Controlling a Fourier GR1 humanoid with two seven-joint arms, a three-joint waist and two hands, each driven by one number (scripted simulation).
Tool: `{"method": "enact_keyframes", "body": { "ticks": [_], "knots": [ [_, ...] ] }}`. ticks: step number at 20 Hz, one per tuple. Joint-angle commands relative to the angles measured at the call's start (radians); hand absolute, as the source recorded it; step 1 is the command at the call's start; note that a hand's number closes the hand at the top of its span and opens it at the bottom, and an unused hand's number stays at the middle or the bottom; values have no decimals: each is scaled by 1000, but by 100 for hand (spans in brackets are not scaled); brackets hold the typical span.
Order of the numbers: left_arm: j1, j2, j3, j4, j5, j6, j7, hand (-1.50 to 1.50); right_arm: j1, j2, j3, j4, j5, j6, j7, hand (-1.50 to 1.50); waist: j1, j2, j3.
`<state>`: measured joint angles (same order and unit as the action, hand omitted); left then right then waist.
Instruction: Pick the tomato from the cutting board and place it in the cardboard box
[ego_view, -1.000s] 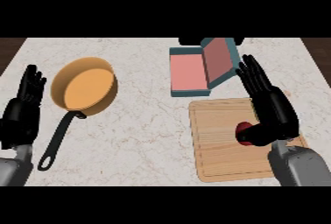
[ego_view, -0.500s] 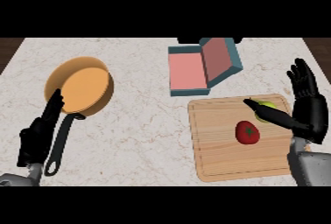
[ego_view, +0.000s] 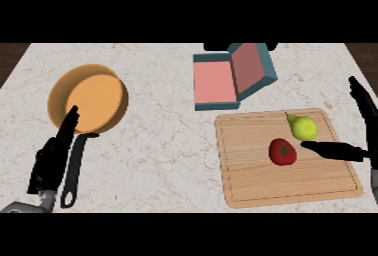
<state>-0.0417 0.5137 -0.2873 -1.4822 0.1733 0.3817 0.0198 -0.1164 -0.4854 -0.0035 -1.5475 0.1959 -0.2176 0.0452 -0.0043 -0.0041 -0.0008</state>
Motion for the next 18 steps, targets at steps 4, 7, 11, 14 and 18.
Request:
{"method": "enact_keyframes", "body": {
  "ticks": [4, 7, 11, 14, 18],
  "knots": [
    [20, -21, -14, 7, -11, 0, 0, 0, -12, -245, 119, -78, 43, 343, 307, -150, 7, 2, -4],
    [-6, 7, 16, -5, 3, -24, 28, 0, -39, -267, 185, -132, 36, 458, 432, -150, 9, 2, -3],
    [25, -5, 24, -11, -14, -33, 2, 0, -78, -197, 239, -208, -1, 532, 607, -150, 11, 3, -1],
    [32, -49, 7, -9, -53, -10, 4, 0, -110, -136, 277, -270, 21, 546, 761, -150, 10, 3, 0],
    [53, -67, 7, -89, -88, -9, 77, 0, -94, -38, 306, -217, 140, 491, 779, -150, 11, 4, 1]
  ]
}}
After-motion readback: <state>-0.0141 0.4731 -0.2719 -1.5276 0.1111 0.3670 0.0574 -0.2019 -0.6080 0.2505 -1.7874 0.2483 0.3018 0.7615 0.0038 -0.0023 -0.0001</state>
